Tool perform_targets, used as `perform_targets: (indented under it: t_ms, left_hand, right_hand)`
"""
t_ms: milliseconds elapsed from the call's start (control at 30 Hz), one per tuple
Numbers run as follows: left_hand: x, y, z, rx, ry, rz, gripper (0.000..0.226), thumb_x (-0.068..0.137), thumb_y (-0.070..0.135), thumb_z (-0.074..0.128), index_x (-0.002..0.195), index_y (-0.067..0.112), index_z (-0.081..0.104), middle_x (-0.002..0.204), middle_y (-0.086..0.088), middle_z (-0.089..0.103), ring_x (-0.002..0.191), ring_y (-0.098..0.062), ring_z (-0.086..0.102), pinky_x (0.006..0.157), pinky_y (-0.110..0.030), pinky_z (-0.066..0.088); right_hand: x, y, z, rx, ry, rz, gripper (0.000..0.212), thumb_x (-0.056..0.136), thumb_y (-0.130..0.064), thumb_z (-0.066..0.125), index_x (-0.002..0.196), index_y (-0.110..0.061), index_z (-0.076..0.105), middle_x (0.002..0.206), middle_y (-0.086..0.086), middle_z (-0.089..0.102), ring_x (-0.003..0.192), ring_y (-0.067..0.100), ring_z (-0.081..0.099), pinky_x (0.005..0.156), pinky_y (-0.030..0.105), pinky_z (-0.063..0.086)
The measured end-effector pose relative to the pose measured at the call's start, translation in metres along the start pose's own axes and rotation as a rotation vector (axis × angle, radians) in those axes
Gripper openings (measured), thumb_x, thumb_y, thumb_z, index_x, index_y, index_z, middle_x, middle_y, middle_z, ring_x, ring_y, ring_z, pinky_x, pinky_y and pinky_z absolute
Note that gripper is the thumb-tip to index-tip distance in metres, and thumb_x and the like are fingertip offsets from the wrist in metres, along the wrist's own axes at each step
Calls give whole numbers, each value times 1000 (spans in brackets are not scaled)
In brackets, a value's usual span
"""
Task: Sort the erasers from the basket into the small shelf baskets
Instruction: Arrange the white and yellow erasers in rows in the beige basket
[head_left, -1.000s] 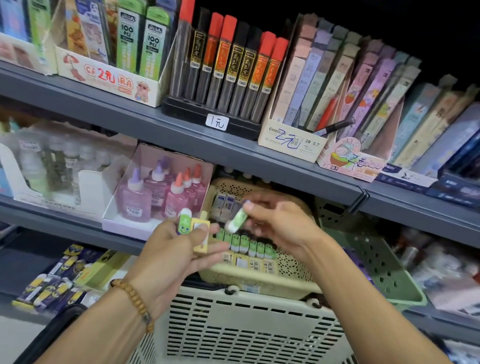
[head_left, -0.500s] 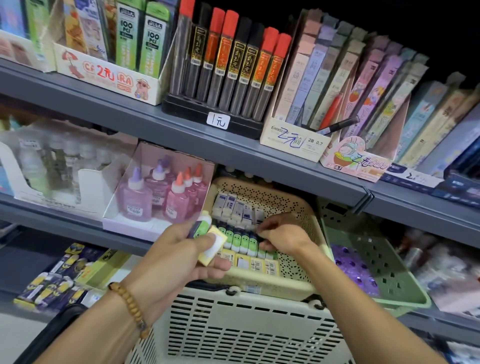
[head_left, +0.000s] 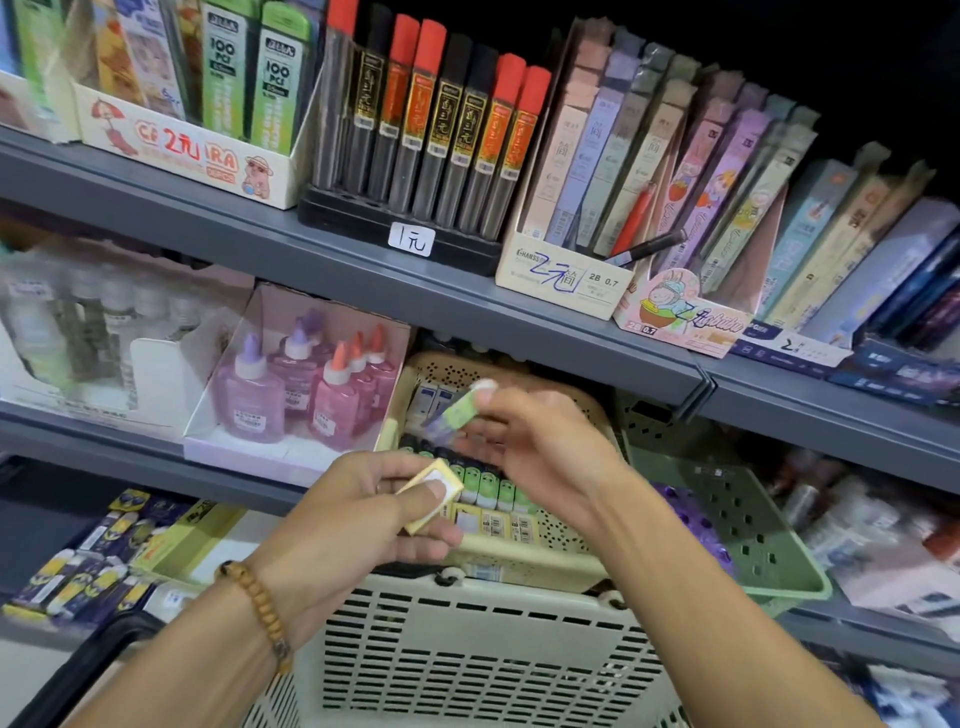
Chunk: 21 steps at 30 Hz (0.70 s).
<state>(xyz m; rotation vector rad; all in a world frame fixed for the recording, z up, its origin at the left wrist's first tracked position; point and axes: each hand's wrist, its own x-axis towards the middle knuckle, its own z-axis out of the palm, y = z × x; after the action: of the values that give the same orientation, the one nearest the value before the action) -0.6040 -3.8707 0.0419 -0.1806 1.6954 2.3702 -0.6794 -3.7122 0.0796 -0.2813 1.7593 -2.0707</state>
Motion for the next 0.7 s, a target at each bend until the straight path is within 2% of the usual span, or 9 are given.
perform_targets:
  t_ms: [67, 100, 200, 267, 367, 433, 533, 633, 700]
  left_hand:
    - [1, 0, 0, -16, 34, -8, 10, 89, 3, 63, 98, 5, 66, 81, -12, 74, 77, -28, 74, 57, -22, 57]
    - [1, 0, 0, -26, 45, -10, 12, 88, 3, 63, 100, 5, 66, 88, -15, 72, 78, -28, 74, 57, -23, 57]
    - [1, 0, 0, 9, 52, 18, 16, 87, 7, 65, 103, 8, 67, 94, -14, 70, 82, -25, 74, 58, -25, 58]
    - [1, 0, -1, 48, 65, 66, 14, 86, 9, 67, 99, 11, 69, 88, -12, 73, 83, -25, 73, 64, -31, 60]
    - [2, 0, -3, 78, 108, 124, 11, 84, 8, 69, 95, 11, 71, 82, -12, 74, 80, -26, 72, 75, -40, 58]
    - [3, 0, -4, 59, 121, 120, 10, 83, 8, 69, 94, 9, 70, 76, -11, 74, 75, -23, 72, 70, -37, 59]
    - [3, -1, -5, 29, 131, 100, 10, 83, 7, 70, 93, 9, 69, 73, -8, 74, 74, -20, 73, 64, -29, 60]
    - [4, -1, -6, 23, 132, 99, 11, 83, 6, 70, 94, 9, 69, 74, -7, 74, 75, -19, 73, 63, -27, 60]
    - [4, 0, -6, 13, 132, 97, 12, 83, 5, 69, 94, 9, 69, 74, -6, 74, 75, -19, 74, 62, -26, 60]
  right_hand:
    - [2, -4, -22, 63, 176, 11, 7, 88, -7, 66, 91, -5, 72, 86, 14, 75, 87, 30, 73, 77, 40, 59]
    - [3, -4, -34, 5, 275, 32, 11, 89, -8, 66, 99, -4, 69, 85, 11, 75, 84, 30, 74, 72, 37, 60]
    - [2, 8, -67, -446, 485, 140, 26, 84, -16, 76, 108, -9, 68, 83, 3, 75, 56, 11, 65, 50, 21, 52]
    - [3, 16, -82, -629, 564, 176, 32, 73, -15, 86, 99, -9, 69, 82, 4, 73, 50, 8, 60, 49, 19, 48]
    - [7, 22, -92, -637, 549, 181, 22, 77, -3, 81, 96, -7, 70, 82, 10, 73, 56, 9, 66, 49, 18, 49]
    - [11, 23, -95, -751, 503, 203, 14, 89, -2, 66, 97, -12, 72, 84, 9, 74, 61, 8, 66, 53, 18, 51]
    - [13, 20, -98, -930, 422, 240, 28, 94, -3, 56, 88, -25, 72, 84, 5, 74, 66, 11, 62, 54, 20, 50]
    - [15, 20, -95, -883, 379, 261, 16, 83, -2, 73, 94, -13, 71, 79, 8, 71, 64, 15, 62, 53, 23, 49]
    - [20, 24, -91, -848, 350, 301, 21, 77, -3, 80, 92, -10, 67, 75, 7, 71, 63, 15, 64, 54, 22, 51]
